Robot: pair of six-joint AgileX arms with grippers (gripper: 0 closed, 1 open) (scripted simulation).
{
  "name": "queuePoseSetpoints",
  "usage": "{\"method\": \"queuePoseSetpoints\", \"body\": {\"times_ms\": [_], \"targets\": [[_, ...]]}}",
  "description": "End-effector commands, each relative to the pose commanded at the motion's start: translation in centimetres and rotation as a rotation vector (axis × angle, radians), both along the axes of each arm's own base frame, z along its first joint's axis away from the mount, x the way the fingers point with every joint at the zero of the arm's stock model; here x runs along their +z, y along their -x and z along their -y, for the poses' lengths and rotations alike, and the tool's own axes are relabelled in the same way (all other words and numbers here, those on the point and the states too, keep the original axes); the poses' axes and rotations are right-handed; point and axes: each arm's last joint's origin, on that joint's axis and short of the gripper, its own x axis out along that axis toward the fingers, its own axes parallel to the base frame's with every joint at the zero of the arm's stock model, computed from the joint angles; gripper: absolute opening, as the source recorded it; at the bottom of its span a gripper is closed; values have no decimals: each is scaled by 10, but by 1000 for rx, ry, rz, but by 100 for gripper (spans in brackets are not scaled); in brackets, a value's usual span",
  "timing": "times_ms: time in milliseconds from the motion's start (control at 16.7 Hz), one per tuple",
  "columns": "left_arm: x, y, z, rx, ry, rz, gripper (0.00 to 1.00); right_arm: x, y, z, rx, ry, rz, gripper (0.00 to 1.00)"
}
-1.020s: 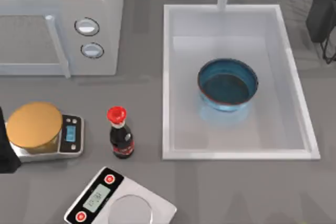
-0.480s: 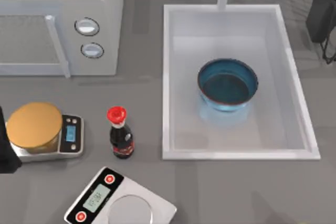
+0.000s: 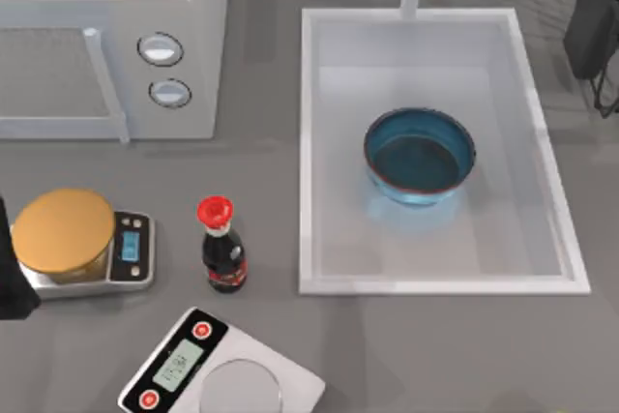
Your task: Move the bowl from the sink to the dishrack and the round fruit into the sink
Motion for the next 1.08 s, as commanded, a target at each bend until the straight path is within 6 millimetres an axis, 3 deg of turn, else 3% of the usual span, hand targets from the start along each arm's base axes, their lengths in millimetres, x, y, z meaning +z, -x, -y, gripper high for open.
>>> {"method": "queuePoseSetpoints", "body": {"times_ms": [180,540,1080], "targets": [[0,0,0,0,0,0,100,-6,-53,-26,-34,15,-272,100],[0,0,0,0,0,0,100,-77,-130,-80,-81,173,-753,100],[0,0,0,0,0,0,100,-187,-212,-160,-2,414,-988,100]]}}
